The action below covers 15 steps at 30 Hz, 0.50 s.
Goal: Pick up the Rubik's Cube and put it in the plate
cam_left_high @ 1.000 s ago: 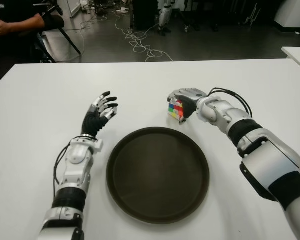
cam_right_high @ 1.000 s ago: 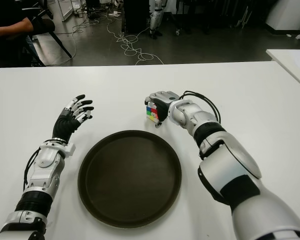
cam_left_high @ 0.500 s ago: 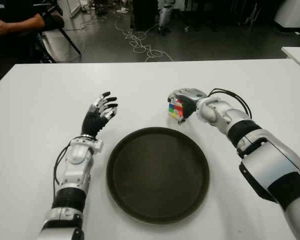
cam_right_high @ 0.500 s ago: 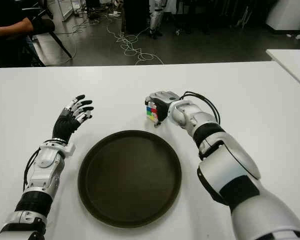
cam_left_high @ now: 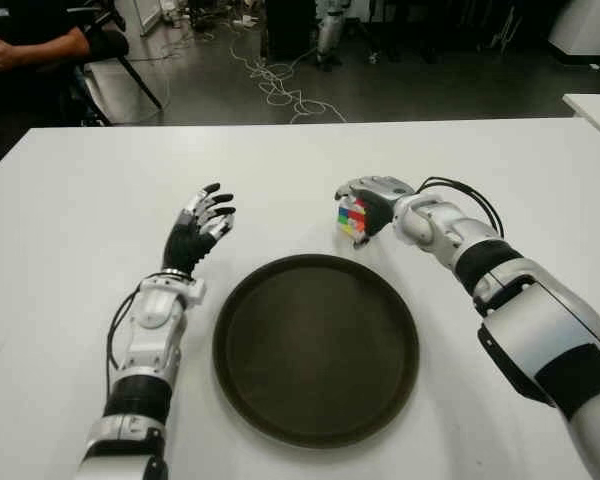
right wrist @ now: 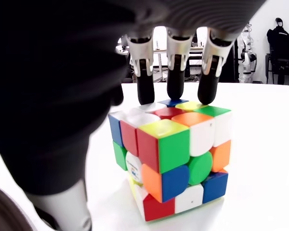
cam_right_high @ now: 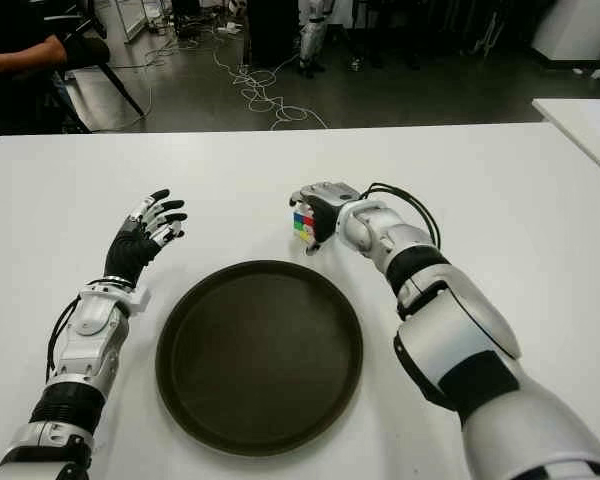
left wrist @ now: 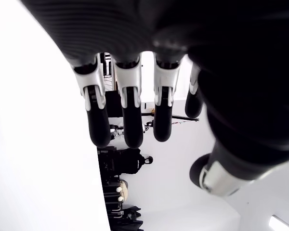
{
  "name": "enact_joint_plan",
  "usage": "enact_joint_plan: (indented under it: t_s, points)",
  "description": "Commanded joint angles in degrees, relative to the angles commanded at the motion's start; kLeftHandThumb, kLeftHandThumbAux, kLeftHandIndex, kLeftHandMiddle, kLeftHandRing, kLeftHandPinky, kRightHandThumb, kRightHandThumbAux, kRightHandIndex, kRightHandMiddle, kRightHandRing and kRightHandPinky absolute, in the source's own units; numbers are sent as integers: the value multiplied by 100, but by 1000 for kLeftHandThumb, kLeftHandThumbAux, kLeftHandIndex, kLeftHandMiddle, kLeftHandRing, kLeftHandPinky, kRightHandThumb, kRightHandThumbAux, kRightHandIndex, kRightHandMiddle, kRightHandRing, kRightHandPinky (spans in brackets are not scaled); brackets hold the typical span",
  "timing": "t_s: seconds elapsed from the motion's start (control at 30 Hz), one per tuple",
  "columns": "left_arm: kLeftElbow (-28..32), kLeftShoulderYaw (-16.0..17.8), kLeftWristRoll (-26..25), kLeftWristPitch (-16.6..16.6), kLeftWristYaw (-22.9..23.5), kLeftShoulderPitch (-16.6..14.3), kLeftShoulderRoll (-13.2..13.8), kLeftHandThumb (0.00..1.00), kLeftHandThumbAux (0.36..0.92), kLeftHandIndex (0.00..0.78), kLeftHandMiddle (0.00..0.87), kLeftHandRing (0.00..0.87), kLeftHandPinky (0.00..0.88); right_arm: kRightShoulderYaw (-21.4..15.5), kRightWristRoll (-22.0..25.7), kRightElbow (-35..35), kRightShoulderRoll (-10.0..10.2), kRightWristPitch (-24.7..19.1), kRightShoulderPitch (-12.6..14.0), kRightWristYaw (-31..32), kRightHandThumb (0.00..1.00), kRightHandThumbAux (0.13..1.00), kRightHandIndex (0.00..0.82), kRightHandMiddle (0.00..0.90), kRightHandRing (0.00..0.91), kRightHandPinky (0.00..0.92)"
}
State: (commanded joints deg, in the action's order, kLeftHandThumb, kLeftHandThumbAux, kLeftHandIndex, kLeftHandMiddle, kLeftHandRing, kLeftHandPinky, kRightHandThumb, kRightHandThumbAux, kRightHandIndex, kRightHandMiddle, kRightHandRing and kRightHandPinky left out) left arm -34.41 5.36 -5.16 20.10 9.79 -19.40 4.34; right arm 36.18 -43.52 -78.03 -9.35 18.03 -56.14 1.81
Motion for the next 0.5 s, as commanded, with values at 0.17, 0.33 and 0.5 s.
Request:
enact_joint_plan:
  t_s: [0.17, 0.33, 0.5]
  points:
    - [3, 8, -19, -20, 8, 3, -5, 361, 715, 143, 231, 234, 291, 3, -12, -4, 4, -21, -2, -5, 0, 828, 212, 238, 268, 270]
    - [15, 20, -54, -26, 26, 14, -12, 368, 718, 147, 234, 233, 288, 17, -24, -3, 9, -49, -7, 0, 0, 833, 177, 194, 216, 230]
    - [8, 23, -58, -7, 23, 14, -13, 380, 727, 151, 238, 235, 295, 3, -7, -8, 19, -75, -6, 18, 0, 865, 252, 269, 311, 341]
